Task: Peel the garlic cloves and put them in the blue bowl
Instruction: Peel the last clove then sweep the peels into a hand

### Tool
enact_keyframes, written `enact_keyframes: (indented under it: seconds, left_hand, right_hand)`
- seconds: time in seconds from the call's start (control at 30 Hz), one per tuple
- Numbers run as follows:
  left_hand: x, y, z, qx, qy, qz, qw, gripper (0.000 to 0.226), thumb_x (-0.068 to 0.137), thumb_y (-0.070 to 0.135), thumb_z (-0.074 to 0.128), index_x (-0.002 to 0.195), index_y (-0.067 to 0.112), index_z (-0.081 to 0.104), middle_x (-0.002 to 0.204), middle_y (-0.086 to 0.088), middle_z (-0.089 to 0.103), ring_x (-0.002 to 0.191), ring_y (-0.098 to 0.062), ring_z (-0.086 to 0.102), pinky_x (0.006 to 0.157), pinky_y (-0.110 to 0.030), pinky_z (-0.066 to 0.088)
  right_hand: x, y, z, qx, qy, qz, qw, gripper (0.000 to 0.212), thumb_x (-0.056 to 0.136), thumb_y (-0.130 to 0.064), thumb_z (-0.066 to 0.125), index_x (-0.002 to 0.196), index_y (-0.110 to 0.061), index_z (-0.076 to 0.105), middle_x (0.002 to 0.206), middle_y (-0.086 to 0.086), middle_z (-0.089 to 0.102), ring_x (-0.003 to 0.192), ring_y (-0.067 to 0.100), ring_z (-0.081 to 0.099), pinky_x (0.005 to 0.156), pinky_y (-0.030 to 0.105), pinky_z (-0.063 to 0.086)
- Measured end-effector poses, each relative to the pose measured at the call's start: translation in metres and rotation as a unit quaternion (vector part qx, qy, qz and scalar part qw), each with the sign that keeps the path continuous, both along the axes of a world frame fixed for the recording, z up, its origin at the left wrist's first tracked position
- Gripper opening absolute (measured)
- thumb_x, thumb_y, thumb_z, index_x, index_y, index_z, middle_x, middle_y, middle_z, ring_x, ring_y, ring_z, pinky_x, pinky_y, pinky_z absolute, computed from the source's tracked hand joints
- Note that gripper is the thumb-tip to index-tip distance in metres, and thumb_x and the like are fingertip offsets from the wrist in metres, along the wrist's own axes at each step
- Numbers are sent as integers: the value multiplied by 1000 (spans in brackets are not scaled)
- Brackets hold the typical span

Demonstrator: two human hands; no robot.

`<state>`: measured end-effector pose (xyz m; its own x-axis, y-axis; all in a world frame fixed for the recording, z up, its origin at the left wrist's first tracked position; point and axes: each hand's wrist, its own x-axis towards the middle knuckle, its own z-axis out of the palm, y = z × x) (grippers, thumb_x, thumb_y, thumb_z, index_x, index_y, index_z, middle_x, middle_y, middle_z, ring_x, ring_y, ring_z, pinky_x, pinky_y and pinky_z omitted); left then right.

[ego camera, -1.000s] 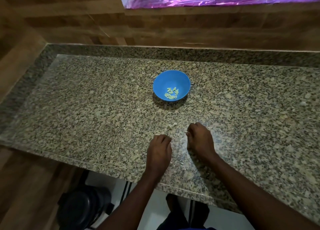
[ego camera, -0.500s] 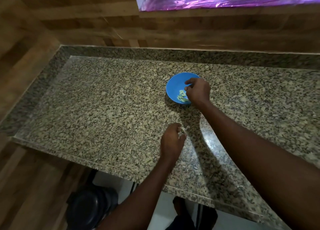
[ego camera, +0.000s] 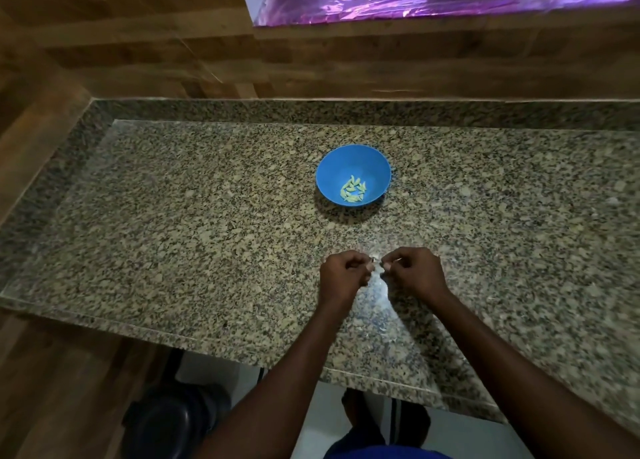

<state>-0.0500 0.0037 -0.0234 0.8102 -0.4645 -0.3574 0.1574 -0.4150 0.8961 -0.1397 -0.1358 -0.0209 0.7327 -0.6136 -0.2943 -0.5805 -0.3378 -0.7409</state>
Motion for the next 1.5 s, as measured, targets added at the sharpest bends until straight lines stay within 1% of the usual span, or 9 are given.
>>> enact_keyframes:
  seconds: [0.2, 0.37, 0.6, 0.8, 1.07, 1.2, 1.3, 1.37, 1.5]
  left_hand:
    - [6, 8, 1, 63, -84, 56, 993, 9, 80, 11, 81, 81, 15, 73, 72, 4, 72, 67, -10, 68, 63, -24, 57]
    - [17, 11, 2, 101, -162, 24, 981, 15, 80, 2, 78, 85, 14, 71, 86, -1, 71, 73, -8, 66, 60, -10, 46]
    - [-1, 23, 3, 116, -271, 0, 956, 21, 87, 4, 70, 105, 14, 73, 102, -1, 66, 86, -12, 62, 74, -24, 48]
    - [-34, -1, 3, -11, 11, -37, 999, 9, 90, 12, 69, 93, 12, 78, 71, -11, 73, 58, -17, 65, 56, -31, 53]
    - [-42, -25, 1, -35, 52, -44, 997, 4, 84, 11, 75, 81, 10, 78, 65, -6, 70, 53, -15, 59, 55, -28, 47]
    - [-44, -25, -2, 52, -145, -89, 984, 5, 88, 13, 71, 91, 13, 76, 83, -2, 73, 72, -12, 63, 67, -27, 49]
    - [-42, -15, -12, 154, -354, -230, 893, 35, 88, 20, 70, 122, 13, 66, 118, -6, 64, 107, -24, 54, 89, -37, 45]
    - [-44, -8, -20, 179, -382, -289, 859, 51, 87, 21, 73, 134, 12, 58, 134, -8, 55, 122, -28, 48, 99, -40, 42]
    - [-46, 3, -28, 147, -328, -290, 887, 59, 89, 17, 68, 144, 10, 50, 150, -10, 46, 139, -26, 38, 115, -43, 33]
  right_hand:
    - [9, 16, -11, -120, -23, 62, 991, 22, 80, -16, 75, 101, -23, 75, 91, 4, 72, 82, 22, 68, 68, 31, 51]
    - [18, 22, -6, -187, 5, 96, 978, 8, 83, -13, 67, 80, -21, 67, 79, 2, 57, 74, 28, 59, 58, 33, 42]
    - [11, 14, -3, 3, -20, -33, 999, 18, 75, -4, 66, 64, -18, 70, 66, -5, 71, 65, 12, 68, 62, 23, 53]
    - [-22, 1, 7, 180, -42, -90, 979, 8, 59, -7, 70, 67, -11, 71, 64, 18, 71, 67, 41, 71, 68, 62, 59]
    - [-53, -2, 32, 300, -81, -162, 936, 9, 82, 6, 75, 78, 13, 70, 67, 34, 65, 66, 45, 65, 65, 63, 59]
    - [-55, -14, 16, 34, 18, -100, 994, 18, 77, -8, 74, 62, -17, 73, 60, 1, 69, 64, 19, 67, 64, 24, 49]
    - [-52, -18, 10, -128, 66, -20, 989, 15, 77, -13, 69, 63, -18, 65, 61, -2, 63, 63, 20, 61, 58, 25, 37]
    - [-47, -16, 9, -197, 76, 37, 977, 17, 80, -17, 68, 66, -13, 58, 63, 5, 61, 64, 28, 60, 54, 28, 37]
    - [-35, -11, 12, -293, 89, 174, 936, 16, 91, -19, 62, 79, -11, 56, 75, 15, 64, 75, 39, 64, 60, 34, 39]
